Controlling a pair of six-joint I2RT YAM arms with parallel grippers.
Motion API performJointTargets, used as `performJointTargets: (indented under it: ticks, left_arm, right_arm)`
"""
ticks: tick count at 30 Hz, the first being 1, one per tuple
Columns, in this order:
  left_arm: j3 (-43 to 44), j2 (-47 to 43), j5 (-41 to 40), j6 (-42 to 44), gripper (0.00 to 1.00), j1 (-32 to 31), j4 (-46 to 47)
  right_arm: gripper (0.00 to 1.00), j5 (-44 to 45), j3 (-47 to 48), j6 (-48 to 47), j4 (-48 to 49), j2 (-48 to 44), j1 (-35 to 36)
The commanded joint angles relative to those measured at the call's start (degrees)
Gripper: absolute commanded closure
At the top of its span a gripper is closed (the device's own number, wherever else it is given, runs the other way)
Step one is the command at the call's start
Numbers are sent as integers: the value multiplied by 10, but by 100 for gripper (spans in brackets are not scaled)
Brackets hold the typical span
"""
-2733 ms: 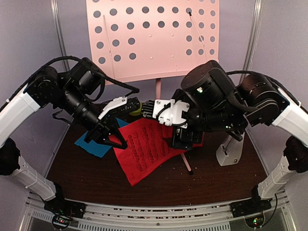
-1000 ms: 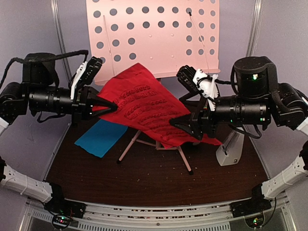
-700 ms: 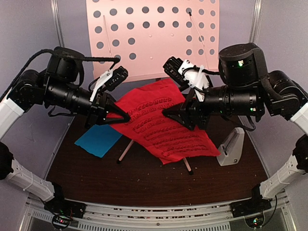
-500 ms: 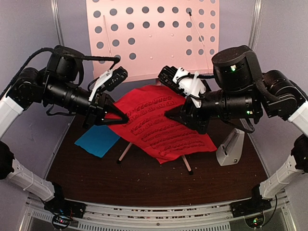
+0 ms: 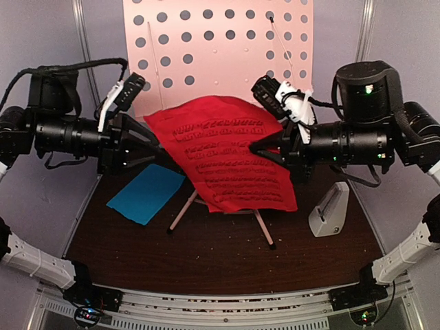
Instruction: Set up the instrument practice props
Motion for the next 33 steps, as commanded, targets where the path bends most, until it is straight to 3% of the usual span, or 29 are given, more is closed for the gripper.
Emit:
performJointTargets:
  ticks: [1,6,12,21,26,33]
  left_arm:
    - [11,-42,-88,-43,46,-8,118]
    - [70,-12,-211,-48,46,-47,131]
    - [72,-1,-321,-78,46,-52,193]
    - [81,52,-340,-83,48,-54,232]
    - [75,62,-399,-65,49,-54,260]
    - [73,81,-409,-57,52,-54,312]
  right_arm:
    - [100,-46,-25,14,108,-58,-17]
    - [100,-117,-34,8,166,-98,-61]
    - [100,-128,-26,8,221,-133,-90]
    - [100,-124,69,-25,233,-98,-100]
    - [100,-118,118,-59,215,-57,-107]
    - [100,-133,215,-67,197,15,-129]
